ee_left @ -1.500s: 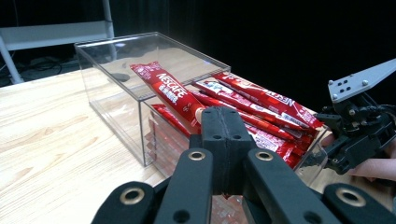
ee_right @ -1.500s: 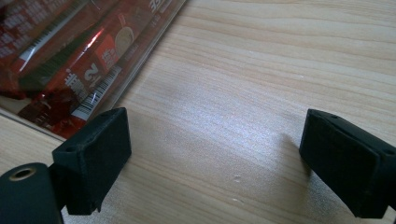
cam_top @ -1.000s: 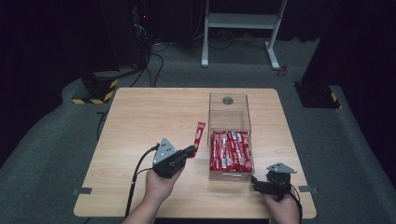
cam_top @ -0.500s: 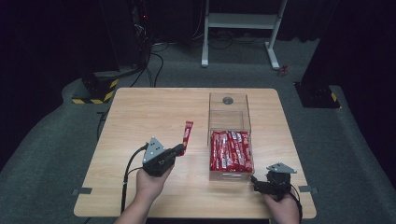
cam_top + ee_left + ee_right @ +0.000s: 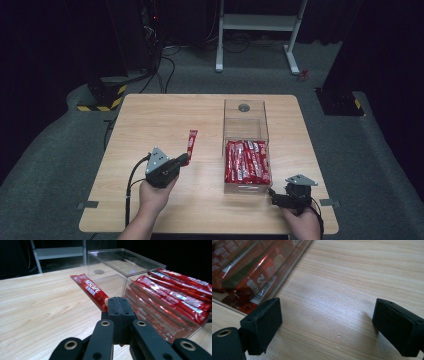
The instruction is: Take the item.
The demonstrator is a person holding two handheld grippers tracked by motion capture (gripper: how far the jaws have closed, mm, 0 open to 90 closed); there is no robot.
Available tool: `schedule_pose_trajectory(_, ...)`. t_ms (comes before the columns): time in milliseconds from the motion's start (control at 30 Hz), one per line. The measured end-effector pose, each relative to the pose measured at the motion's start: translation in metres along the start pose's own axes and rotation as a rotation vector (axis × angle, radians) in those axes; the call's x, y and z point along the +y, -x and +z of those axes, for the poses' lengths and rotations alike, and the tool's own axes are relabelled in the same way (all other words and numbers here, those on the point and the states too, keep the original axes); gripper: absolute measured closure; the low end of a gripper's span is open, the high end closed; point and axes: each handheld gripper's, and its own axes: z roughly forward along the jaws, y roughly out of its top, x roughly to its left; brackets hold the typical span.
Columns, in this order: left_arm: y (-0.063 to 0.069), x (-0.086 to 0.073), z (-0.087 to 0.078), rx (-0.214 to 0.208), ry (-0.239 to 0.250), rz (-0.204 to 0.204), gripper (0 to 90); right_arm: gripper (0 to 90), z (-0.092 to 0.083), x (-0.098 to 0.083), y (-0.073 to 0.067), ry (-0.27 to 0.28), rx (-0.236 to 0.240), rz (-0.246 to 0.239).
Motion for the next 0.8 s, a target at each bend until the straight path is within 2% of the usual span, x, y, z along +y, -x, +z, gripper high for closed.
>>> schedule_pose_trajectory(233, -0.011, -0.005, 0.003, 0.016, -0.007, -0.024, 90.0, 8.9, 0.0, 0.0, 0.0, -0.001, -0.001, 0.002)
schedule_pose_trajectory(400, -0.016, -0.006, 0.008, 0.037, -0.027, -0.024, 90.0, 9.0, 0.0, 0.0, 0.0, -0.001, -0.001, 0.002)
schedule_pose_trajectory(800, -0.028, -0.012, 0.027, 0.073, -0.069, -0.041, 90.0, 9.0, 0.0, 0.0, 0.0, -0.001, -0.001, 0.003)
